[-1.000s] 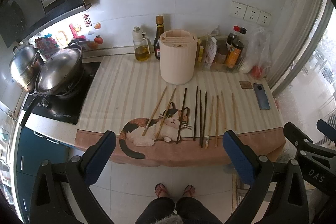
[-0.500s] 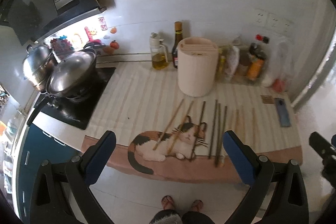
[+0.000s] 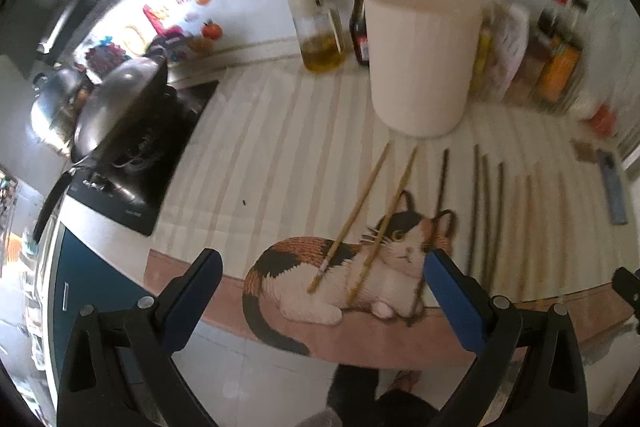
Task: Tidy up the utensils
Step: 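Grasp a light wooden chopstick with the left tool while the right tool grasps a dark chopstick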
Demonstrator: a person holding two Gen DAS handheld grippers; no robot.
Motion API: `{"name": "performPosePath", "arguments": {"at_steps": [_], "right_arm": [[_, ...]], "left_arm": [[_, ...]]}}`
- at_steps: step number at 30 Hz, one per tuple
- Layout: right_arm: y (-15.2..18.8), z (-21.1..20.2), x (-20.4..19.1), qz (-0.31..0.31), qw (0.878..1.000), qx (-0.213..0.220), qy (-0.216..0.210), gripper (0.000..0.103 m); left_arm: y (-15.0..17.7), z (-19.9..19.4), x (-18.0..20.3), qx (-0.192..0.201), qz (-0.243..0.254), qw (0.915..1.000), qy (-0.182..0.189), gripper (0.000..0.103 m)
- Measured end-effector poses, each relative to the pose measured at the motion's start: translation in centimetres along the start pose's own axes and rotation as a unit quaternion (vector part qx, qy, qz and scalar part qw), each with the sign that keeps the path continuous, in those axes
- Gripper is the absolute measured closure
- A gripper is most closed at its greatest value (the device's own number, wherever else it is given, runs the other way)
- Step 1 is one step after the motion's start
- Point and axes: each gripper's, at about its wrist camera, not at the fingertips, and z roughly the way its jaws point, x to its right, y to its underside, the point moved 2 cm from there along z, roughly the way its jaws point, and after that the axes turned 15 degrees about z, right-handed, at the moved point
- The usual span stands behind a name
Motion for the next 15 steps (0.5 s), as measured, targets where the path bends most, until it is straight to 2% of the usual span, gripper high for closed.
{"name": "performPosePath", "arguments": {"at_steps": [3, 5, 7, 9, 15], "right_arm": [[0.0, 2.6, -0.6, 0.001, 1.000, -0.016, -0.006, 0.044], [-0.2, 4.8, -1.3, 0.004, 0.999, -0.031, -0.010, 0.047], [-0.3, 7.2, -2.0, 0.007, 0.999, -0.049, -0.015, 0.064], [-0.3, 9.0, -3.0, 0.007, 0.998, -0.065, -0.019, 0.070], [-1.0, 14.4, -6.4, 0.028, 0.995, -0.093, -0.009, 0.070]], "left_arm": [[-0.5, 3.8, -0.8, -0.024, 0.007, 0.9996, 0.016, 0.004], [-0.8, 6.1, -1.3, -0.044, 0.005, 0.9984, 0.034, 0.015], [-1.3, 8.4, -1.7, -0.059, 0.004, 0.9968, 0.054, 0.018], [-1.7, 10.3, -1.7, -0.062, 0.011, 0.9958, 0.067, 0.018], [-3.2, 14.8, -1.1, -0.079, 0.050, 0.9902, 0.103, 0.022]]}}
